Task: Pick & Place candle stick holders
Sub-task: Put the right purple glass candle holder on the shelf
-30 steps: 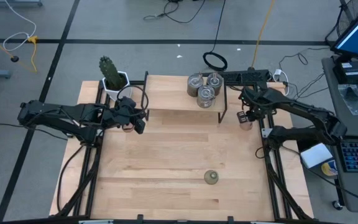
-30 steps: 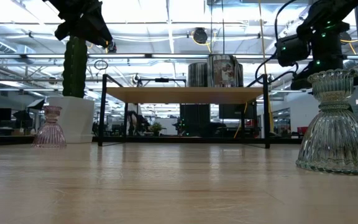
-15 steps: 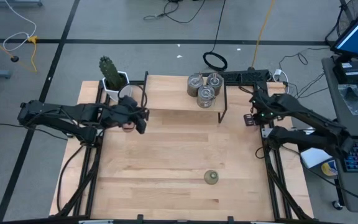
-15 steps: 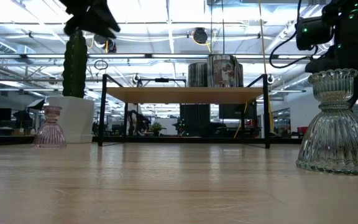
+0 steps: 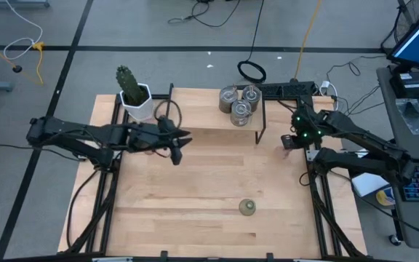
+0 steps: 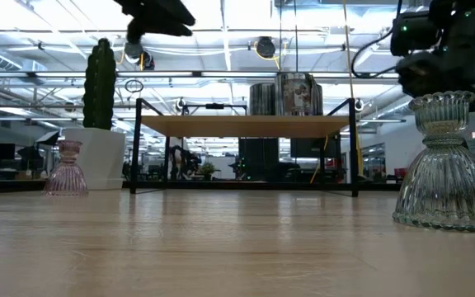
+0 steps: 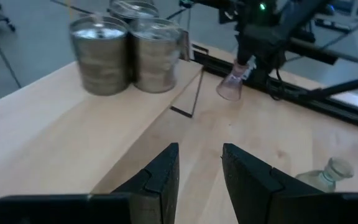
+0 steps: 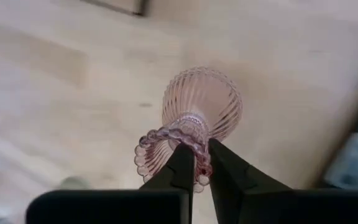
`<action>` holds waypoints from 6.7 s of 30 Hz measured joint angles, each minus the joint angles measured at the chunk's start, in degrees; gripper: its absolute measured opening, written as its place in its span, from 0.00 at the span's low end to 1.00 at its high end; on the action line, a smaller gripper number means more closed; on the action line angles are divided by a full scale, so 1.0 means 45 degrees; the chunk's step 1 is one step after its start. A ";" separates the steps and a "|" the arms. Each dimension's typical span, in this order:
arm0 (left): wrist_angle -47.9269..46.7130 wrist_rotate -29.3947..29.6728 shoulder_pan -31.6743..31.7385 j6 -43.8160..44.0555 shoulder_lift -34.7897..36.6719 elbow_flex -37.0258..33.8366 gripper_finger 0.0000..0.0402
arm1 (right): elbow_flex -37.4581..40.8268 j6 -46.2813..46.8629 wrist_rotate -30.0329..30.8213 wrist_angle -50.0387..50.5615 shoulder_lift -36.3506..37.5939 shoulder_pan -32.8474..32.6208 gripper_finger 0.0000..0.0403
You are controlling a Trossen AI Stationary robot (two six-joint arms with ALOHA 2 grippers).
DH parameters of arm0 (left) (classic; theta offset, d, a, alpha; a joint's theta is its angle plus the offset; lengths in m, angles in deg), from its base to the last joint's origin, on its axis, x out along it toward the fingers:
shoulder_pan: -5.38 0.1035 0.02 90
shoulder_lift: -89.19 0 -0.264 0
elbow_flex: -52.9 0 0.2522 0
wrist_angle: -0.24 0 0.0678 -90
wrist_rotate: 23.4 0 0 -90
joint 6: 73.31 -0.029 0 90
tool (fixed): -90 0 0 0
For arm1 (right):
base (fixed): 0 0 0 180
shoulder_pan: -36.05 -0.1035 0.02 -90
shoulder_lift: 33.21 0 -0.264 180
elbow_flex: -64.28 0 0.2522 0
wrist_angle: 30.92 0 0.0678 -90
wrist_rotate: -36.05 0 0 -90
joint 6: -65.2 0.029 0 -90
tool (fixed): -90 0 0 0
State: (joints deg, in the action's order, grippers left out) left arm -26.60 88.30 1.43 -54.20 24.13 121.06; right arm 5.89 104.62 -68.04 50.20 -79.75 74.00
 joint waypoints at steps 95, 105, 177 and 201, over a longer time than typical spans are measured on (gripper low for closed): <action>0.4645 -0.3664 -0.0685 -0.0659 -0.5871 0.1412 0.81 | -0.6460 0.2414 -0.0523 -0.9875 -0.8432 -0.7803 0.05; 0.0921 -0.3631 -0.0460 -0.1855 -0.6939 0.3922 0.66 | -0.6460 0.2072 -0.0452 -0.9228 -0.8437 -0.7973 0.05; -0.2508 0.0758 0.1895 -0.1939 -0.3256 0.4274 0.32 | -0.6450 -0.2393 0.5856 -0.5019 -0.4623 -1.0000 0.02; 0.3354 -0.1086 0.6214 -0.3281 -0.3434 0.1676 0.32 | -0.4596 -0.3584 0.8797 -0.5103 -0.2516 -1.1043 0.00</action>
State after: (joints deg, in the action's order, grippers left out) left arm -11.50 83.41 29.39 -68.97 8.68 128.60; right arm -14.79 88.49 -28.45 27.23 -91.07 24.31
